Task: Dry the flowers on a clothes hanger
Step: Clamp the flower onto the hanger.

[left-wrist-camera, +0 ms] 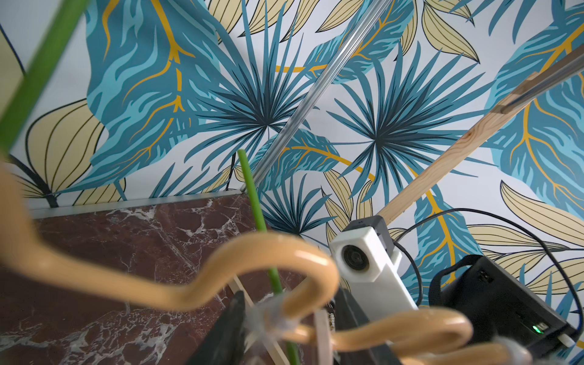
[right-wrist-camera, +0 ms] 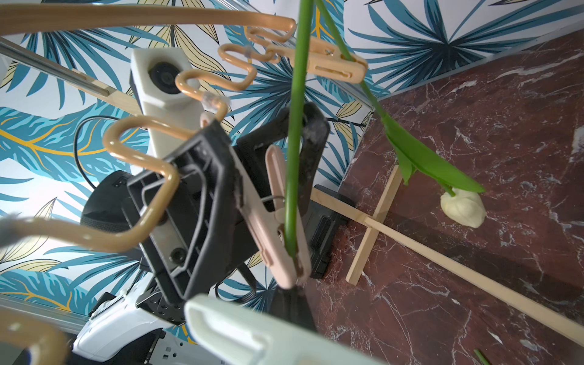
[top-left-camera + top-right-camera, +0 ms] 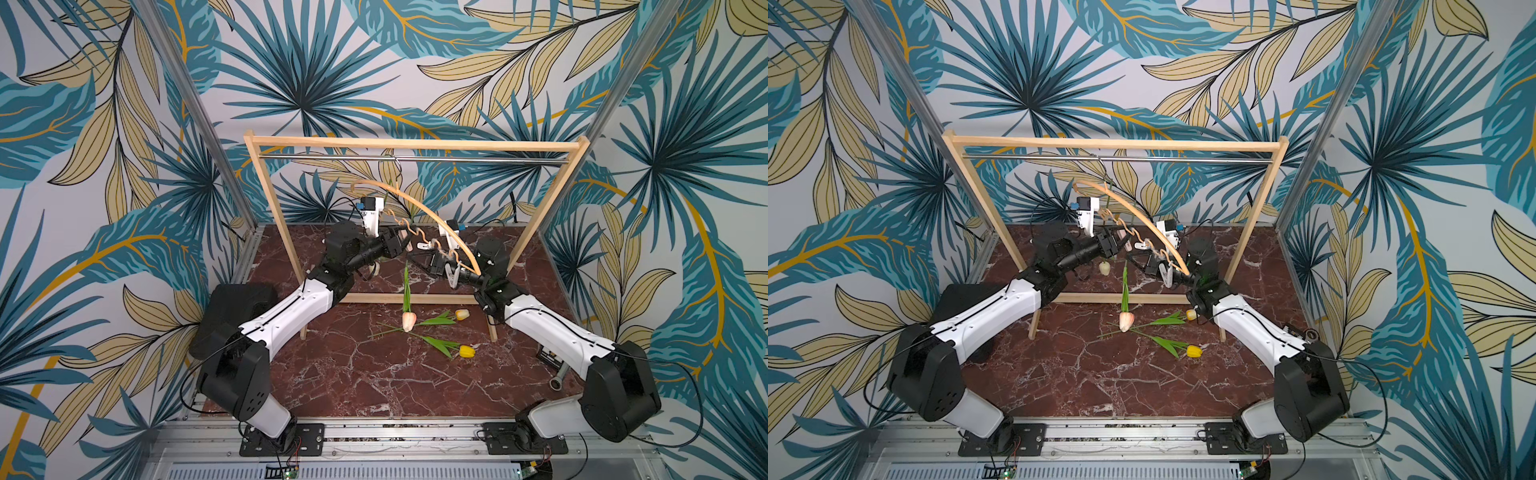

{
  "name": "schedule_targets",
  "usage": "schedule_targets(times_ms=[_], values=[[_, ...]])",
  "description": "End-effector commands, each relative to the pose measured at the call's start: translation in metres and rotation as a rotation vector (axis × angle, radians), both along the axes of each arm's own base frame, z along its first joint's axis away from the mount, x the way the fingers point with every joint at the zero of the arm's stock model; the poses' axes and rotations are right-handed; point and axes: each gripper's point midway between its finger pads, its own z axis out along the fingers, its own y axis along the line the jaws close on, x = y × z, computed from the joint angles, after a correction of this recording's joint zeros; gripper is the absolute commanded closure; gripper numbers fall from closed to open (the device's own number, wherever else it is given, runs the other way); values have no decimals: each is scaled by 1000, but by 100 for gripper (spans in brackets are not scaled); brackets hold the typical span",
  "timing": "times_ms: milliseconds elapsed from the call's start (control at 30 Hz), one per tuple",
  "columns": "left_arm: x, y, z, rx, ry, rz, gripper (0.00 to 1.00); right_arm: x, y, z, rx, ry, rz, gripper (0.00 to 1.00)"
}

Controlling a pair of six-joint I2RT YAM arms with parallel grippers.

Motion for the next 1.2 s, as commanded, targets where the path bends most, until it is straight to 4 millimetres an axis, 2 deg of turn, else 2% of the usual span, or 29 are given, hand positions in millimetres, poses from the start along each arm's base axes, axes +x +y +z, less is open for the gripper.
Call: schedule_targets(times_ms=[0,100,200,300,433,600,767,1000,1167], values=[[-6,4,-1,3,-8,13,41,-3,0,-7,-23,-4,-2,100],[-5,9,-4,17,-5,39,29,-2,-4,-19,-62,25,-26,91],[-6,17,-10,33,3,69,24,-3,-8,-34,-100,51,-50,82],[-5,28,-22,56,23,109,20,-7,-16,-62,-179,107,-78,74],[-7,40,-39,100,56,142,19,-21,-37,-106,-303,190,-140,62],[-15,48,-45,146,64,157,18,-41,-75,-161,-507,303,-251,59],[-26,57,-47,185,67,180,17,-66,-97,-195,-636,379,-257,58],[-47,69,-42,262,62,205,15,-90,-115,-218,-735,429,-256,61],[-60,85,-54,334,102,244,14,-99,-121,-232,-763,454,-251,59]])
